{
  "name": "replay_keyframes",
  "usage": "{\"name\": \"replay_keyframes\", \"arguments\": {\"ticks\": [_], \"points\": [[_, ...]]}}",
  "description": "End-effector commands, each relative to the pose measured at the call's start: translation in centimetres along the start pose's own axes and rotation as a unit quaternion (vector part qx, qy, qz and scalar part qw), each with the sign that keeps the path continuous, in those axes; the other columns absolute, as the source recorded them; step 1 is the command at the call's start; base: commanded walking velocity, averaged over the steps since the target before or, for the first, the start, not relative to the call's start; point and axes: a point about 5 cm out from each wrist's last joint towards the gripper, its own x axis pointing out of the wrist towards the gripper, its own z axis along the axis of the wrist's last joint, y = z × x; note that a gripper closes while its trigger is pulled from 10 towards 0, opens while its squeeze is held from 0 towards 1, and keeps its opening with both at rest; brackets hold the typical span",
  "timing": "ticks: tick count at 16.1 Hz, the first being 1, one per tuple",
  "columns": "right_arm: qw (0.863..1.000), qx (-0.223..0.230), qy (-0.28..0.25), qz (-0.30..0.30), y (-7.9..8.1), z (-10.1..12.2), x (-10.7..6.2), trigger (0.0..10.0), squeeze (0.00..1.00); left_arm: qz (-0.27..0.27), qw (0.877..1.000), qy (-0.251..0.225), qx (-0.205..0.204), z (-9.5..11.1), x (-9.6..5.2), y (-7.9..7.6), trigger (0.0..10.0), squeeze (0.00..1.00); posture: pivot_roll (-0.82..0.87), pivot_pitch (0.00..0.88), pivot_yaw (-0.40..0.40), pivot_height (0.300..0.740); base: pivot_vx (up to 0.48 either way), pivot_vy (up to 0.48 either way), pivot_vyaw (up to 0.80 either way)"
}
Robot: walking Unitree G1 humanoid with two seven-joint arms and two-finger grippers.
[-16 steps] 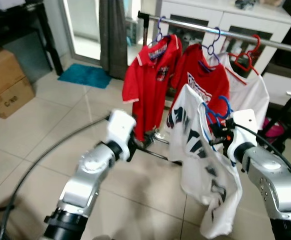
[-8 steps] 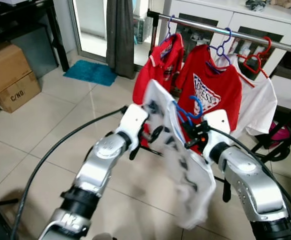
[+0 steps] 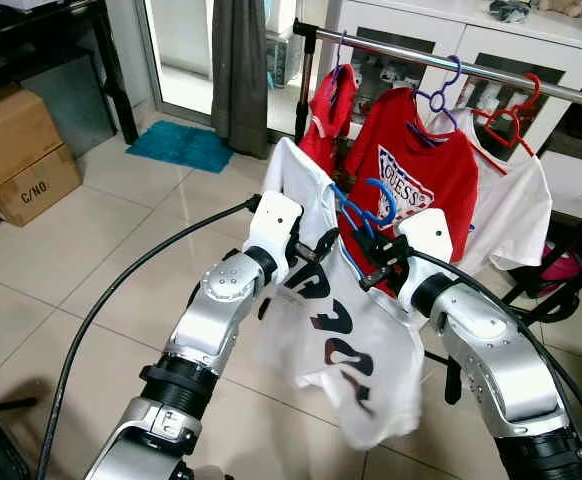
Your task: Hang hanger
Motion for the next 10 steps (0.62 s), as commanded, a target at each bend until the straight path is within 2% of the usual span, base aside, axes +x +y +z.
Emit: {"name": "replay_keyframes", "arguments": {"ticks": [1,2,3,4,5,6,7,8,9,10], "points": [[1.0,-0.008,-0.012,0.0,-0.1,0.4,0.2,0.0,0.0,-0.028,0.999,-0.013,0.016,0.5,0.3,-0.8,5.8,0.0,-0.02,0.0,-0.079,0.74,0.0,0.0,0.0],[1.0,-0.008,-0.012,0.001,-0.1,0.3,0.3,0.0,0.0,-0.04,0.999,-0.017,0.028,0.6,0.3,-1.1,4.6,0.0,-0.02,0.0,-0.079,0.74,0.0,0.0,0.0],[1.0,-0.009,-0.013,0.002,0.0,0.3,0.3,0.0,0.0,-0.039,0.998,-0.016,0.045,0.6,0.3,-1.2,4.7,0.0,-0.02,0.0,-0.079,0.74,0.0,0.0,0.0],[1.0,-0.008,-0.013,0.003,0.0,0.3,0.3,0.0,0.0,-0.038,0.998,-0.018,0.053,0.7,0.4,-1.2,6.8,0.0,-0.01,0.0,-0.082,0.74,0.0,0.0,0.0],[1.0,-0.009,-0.013,0.005,-0.1,0.2,0.4,0.0,0.0,-0.027,0.997,-0.022,0.062,0.8,0.4,-1.0,7.3,0.0,-0.01,0.0,-0.086,0.74,0.0,0.0,0.0],[1.0,-0.009,-0.012,0.006,-0.1,0.1,0.5,0.0,0.0,-0.009,0.998,-0.024,0.063,0.9,0.5,-0.6,6.7,0.0,-0.01,0.0,-0.087,0.74,0.0,0.0,0.0],[1.0,-0.009,-0.013,0.008,-0.2,0.1,0.5,0.0,0.0,0.022,0.997,-0.025,0.063,1.1,0.6,0.2,4.1,0.0,-0.01,0.0,-0.093,0.74,0.0,0.0,0.0],[1.0,-0.009,-0.013,0.009,-0.2,0.2,0.6,0.0,0.0,0.03,0.997,-0.024,0.065,1.1,0.6,0.4,4.1,0.0,-0.01,0.0,-0.094,0.74,0.0,0.0,0.0],[1.0,-0.008,-0.015,0.011,-0.2,0.2,0.6,0.0,0.0,0.05,0.996,-0.024,0.064,1.1,0.6,0.9,1.5,0.0,-0.01,0.0,-0.097,0.74,0.0,0.0,0.0],[1.0,-0.007,-0.016,0.013,-0.3,0.3,0.6,0.0,0.0,0.062,0.996,-0.026,0.063,1.2,0.6,1.4,0.0,0.0,-0.01,0.0,-0.099,0.74,0.0,0.0,0.0]]}}
